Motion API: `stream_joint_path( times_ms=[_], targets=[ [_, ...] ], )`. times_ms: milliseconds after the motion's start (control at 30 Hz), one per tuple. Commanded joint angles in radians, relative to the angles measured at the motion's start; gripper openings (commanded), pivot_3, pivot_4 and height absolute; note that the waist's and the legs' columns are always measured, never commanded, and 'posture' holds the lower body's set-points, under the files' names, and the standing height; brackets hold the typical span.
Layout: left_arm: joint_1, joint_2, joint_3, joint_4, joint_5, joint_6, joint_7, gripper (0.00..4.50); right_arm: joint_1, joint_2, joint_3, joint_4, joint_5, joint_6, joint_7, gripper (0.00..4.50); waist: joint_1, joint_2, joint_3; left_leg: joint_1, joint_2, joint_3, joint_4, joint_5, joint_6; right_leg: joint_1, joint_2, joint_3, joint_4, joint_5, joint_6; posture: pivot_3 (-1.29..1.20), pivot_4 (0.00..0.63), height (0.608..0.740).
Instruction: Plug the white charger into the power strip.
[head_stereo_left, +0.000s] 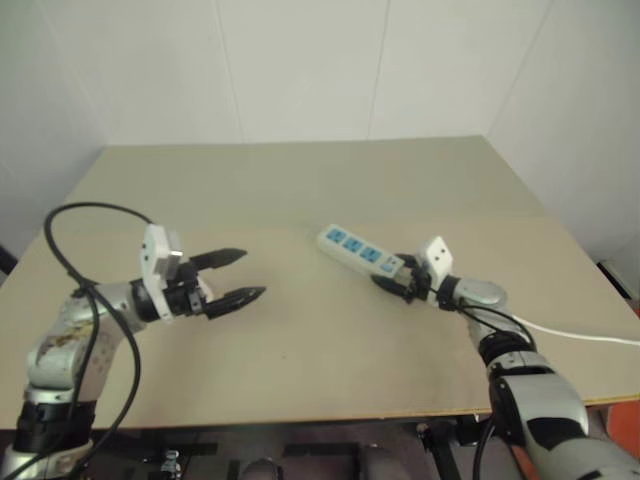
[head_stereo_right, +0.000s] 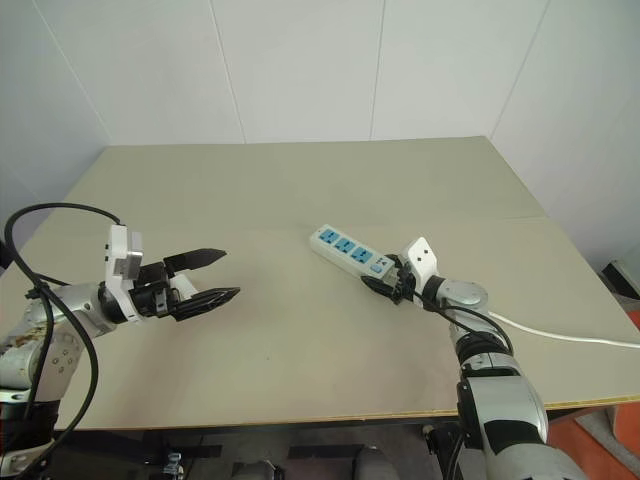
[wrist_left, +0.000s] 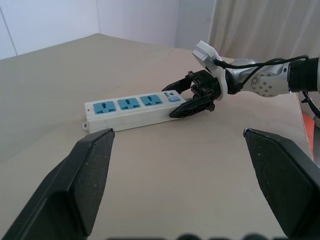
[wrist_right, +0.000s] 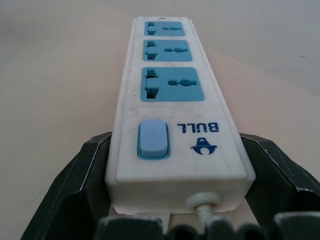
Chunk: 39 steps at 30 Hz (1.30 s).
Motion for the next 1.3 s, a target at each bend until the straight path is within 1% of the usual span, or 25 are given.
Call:
stream_joint_path(
  times_ms=[33,100,233,300,367,467,533,600,633,667,767,867,1300],
  targets=[
    [-0.011,0.001,0.007,-0.019,-0.009,-0.006,0.001,4.5,0.046,-0.019,-0.001,-0.098,0.031,0.0,0.097,3.41,0.001,0.0,0.0,0.0,0.0,0.0,0.0,0.0,0.0,0.0,0.0,0.0,0.0,0.0,0.0,0.0,0.15,0.74],
    [-0.008,0.001,0.01,-0.021,-0.012,-0.006,0.001,4.5,0.098,-0.029,0.0,-0.195,0.063,0.028,0.166,3.41,0.002,0.0,0.0,-0.001,0.0,0.0,0.0,0.0,0.0,0.0,0.0,0.0,-0.001,0.0,0.0,0.0,0.15,0.74],
    [0.002,0.001,0.012,-0.023,-0.013,-0.007,-0.002,4.5,0.251,-0.055,0.027,-0.477,0.13,0.118,0.289,3.41,0.003,0.0,0.0,-0.002,0.0,0.0,0.0,0.0,0.0,-0.001,-0.001,0.0,-0.001,0.0,0.001,0.0,0.15,0.74],
    [0.0,0.001,0.009,-0.019,-0.013,-0.006,-0.005,4.5,0.307,-0.069,0.043,-0.571,0.148,0.151,0.319,3.41,0.004,0.0,0.0,-0.002,0.0,0.0,0.0,0.0,0.0,-0.001,-0.001,0.0,-0.001,0.0,0.001,0.0,0.15,0.74],
    [-0.009,-0.002,0.0,-0.01,-0.009,-0.009,-0.009,4.5,0.342,-0.07,0.05,-0.616,0.157,0.161,0.324,3.41,0.005,0.0,0.0,-0.001,0.0,0.0,0.0,0.0,0.0,0.0,-0.001,0.0,-0.001,0.0,0.001,0.0,0.15,0.74],
    [-0.024,-0.006,-0.014,0.003,-0.002,-0.011,-0.016,4.5,0.36,-0.066,0.061,-0.629,0.15,0.162,0.318,3.41,0.003,0.0,0.0,0.001,0.0,0.0,0.0,0.0,0.0,0.001,0.0,0.0,0.0,0.0,0.001,0.0,0.15,0.74],
    [-0.03,-0.005,-0.021,0.008,0.001,-0.012,-0.021,4.5,0.361,-0.07,0.074,-0.635,0.151,0.206,0.332,3.41,0.002,0.0,0.0,0.002,0.0,0.0,0.0,0.0,0.0,0.001,0.0,0.0,0.001,0.0,0.001,0.0,0.15,0.74],
    [-0.034,-0.002,-0.024,0.009,0.001,-0.011,-0.025,4.5,0.359,-0.077,0.083,-0.656,0.164,0.257,0.353,4.14,0.002,0.0,0.0,0.002,0.0,0.001,0.0,0.0,0.0,0.001,0.001,0.001,0.001,0.0,0.001,0.0,0.15,0.74],
    [-0.035,-0.002,-0.025,0.009,0.0,-0.01,-0.024,4.5,0.358,-0.073,0.078,-0.666,0.178,0.277,0.354,4.41,0.002,0.0,0.0,0.002,0.0,0.001,0.0,0.0,0.0,0.001,0.001,0.001,0.0,0.0,0.001,0.0,0.15,0.74],
    [-0.036,-0.001,-0.025,0.01,0.0,-0.01,-0.025,4.5,0.36,-0.072,0.075,-0.68,0.198,0.29,0.37,4.47,0.003,0.0,0.0,0.002,0.0,0.001,0.0,0.0,0.0,0.001,0.001,0.001,0.0,0.0,0.001,0.0,0.15,0.74],
    [-0.036,0.001,-0.025,0.012,0.001,-0.011,-0.026,4.5,0.385,-0.051,0.061,-0.698,0.171,0.163,0.31,4.47,0.004,0.0,0.0,0.001,0.0,0.001,0.0,0.0,0.0,0.001,0.0,0.001,0.0,0.0,0.001,0.0,0.15,0.74],
    [-0.034,0.003,-0.023,0.012,0.0,-0.01,-0.027,4.5,0.402,-0.055,0.055,-0.711,0.211,0.16,0.351,4.47,0.006,0.0,0.0,0.001,0.0,0.001,0.0,0.0,0.0,0.001,0.0,0.001,0.0,0.0,0.001,0.0,0.15,0.74],
    [-0.05,0.003,-0.028,0.03,0.003,-0.012,-0.036,4.5,0.412,-0.032,0.063,-0.677,0.201,0.084,0.304,4.47,0.011,0.0,0.0,0.002,0.0,0.001,0.0,0.0,0.0,0.001,0.0,0.001,0.0,0.0,0.001,0.0,0.15,0.74]
  ],
)
